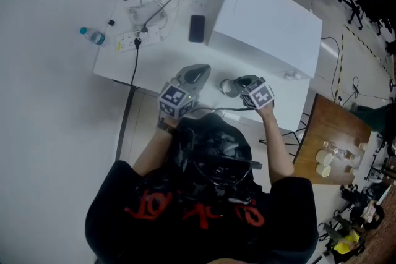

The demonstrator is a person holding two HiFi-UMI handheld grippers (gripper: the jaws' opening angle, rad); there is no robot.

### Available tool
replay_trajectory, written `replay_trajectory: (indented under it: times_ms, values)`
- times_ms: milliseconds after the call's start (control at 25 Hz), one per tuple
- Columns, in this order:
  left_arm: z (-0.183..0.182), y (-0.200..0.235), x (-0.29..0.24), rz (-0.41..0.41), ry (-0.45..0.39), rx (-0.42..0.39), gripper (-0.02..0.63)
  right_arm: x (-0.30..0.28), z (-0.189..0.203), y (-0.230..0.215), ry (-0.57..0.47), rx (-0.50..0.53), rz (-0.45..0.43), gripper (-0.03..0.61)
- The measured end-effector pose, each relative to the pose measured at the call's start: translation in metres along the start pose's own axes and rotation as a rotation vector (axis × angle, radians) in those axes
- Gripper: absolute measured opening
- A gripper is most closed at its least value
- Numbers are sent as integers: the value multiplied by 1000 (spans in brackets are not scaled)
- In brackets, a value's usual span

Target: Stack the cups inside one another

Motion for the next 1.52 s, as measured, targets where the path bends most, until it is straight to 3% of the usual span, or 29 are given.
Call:
replay_trajectory:
  times_ms: [200,440,960,1040,1160,1240,1360,1520]
  values:
    - [-11,-2,7,-10,-33,-12,0,-6,-11,9,0,40,12,32]
    - [-20,1,10,-20,-57,-11,0,-20,-4,0,10,14,34,33]
    - [-18,4,8,-13,-44,-5,0,-17,0,0,-36,-24,5,58]
    - [-18,3,7,-6,-40,-7,0,-9,1,-3,-108,-47,-4,58]
    - [-15,-1,4,13,-27,-24,0,32,-17,-7,-349,-122,32,50]
    - [-16,-6,1,31,-18,-37,0,65,-24,-12,-511,-173,96,13]
    - [-24,-15,-6,57,-18,-42,0,114,-23,-17,-707,-241,200,8]
    - [-42,-25,-13,93,-30,-39,0,171,-10,-20,-856,-326,303,6]
Point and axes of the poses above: the fingertips, and each gripper's own axes: x backward along the fingers, y to its left, z out of its underside, the point moved 1 cm from there along x, backward along the fingers, and after that the axes turned 4 degrees about y, right-handed, at the moved point
